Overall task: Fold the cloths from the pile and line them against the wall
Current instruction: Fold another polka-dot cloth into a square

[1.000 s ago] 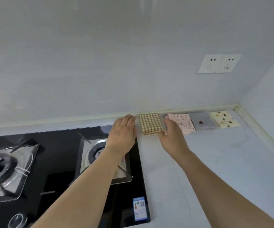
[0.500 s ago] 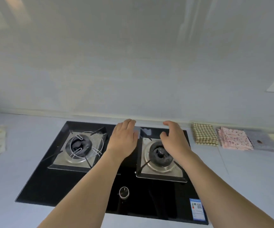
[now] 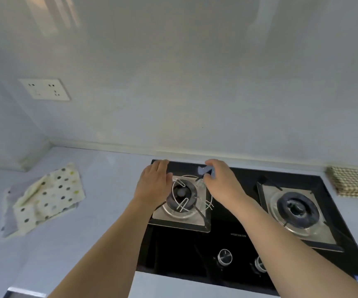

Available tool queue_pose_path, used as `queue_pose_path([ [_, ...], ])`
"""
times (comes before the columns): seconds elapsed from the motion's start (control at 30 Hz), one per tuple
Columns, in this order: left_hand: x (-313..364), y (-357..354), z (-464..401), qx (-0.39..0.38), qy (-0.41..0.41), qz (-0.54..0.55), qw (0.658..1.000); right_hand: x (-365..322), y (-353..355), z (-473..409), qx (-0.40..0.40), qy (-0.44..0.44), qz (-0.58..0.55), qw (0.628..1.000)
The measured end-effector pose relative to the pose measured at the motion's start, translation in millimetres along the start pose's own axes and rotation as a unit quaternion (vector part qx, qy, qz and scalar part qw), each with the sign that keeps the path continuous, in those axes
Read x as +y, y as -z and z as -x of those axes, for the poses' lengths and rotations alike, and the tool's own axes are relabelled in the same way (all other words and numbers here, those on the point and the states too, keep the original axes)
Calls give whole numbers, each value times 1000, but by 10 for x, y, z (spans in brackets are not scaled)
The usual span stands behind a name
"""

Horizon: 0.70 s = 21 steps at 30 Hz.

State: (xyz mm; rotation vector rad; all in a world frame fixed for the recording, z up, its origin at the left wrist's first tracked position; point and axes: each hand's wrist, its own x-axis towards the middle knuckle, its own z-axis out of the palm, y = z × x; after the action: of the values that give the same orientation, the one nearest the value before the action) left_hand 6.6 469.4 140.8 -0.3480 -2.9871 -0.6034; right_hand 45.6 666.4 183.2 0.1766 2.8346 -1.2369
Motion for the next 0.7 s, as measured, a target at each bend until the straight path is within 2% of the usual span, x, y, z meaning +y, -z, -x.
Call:
queue_pose_path([
  [0.17, -502, 254, 155, 16, 43, -19, 999, -421, -454, -210, -32, 35, -4, 999],
  [0.37, -1490, 588, 267, -3, 66, -39, 997, -1040, -1297, -351, -77, 78, -4, 994],
  [0.53, -2596, 721, 335, -29, 80, -18, 996, -1561, -2161, -577, -90, 93, 43, 991],
  [0.7, -3770, 615, 414, -72, 130, 34, 988, -1852, -3225, -816, -153, 143, 103, 972],
])
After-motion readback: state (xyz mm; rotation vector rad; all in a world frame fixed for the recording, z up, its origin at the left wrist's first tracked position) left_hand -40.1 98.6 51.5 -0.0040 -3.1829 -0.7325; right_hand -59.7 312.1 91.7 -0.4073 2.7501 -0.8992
